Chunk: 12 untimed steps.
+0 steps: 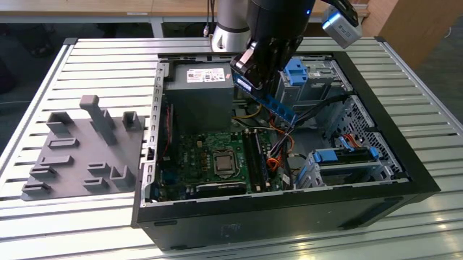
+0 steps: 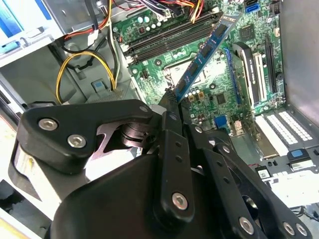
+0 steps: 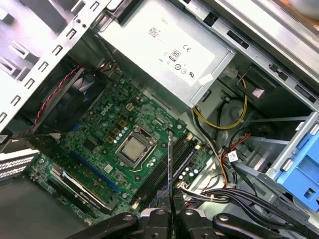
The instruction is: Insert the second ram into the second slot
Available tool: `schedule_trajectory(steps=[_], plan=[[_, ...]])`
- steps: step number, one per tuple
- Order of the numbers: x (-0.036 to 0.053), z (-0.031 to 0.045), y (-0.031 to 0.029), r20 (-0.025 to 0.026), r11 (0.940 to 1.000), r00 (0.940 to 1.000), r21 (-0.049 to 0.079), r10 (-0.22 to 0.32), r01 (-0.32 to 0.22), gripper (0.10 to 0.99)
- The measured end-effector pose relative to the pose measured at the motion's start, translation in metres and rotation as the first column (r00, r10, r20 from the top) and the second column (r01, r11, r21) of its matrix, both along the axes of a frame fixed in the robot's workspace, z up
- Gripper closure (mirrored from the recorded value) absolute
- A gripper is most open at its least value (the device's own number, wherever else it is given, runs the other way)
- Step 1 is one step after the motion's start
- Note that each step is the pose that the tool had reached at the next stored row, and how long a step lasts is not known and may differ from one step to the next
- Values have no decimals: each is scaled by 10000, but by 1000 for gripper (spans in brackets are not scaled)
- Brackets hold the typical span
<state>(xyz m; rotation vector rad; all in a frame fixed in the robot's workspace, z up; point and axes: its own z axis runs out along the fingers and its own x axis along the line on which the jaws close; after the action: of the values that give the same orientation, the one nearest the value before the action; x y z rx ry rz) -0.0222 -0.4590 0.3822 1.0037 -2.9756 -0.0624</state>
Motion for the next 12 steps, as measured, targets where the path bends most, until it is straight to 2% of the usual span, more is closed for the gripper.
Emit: schedule_trajectory(steps=[8,12], plan=[[0,0,0,0,9998,9998,0,-190,190,949],[0,0,0,0,9987,9987,0,-517,517,949]])
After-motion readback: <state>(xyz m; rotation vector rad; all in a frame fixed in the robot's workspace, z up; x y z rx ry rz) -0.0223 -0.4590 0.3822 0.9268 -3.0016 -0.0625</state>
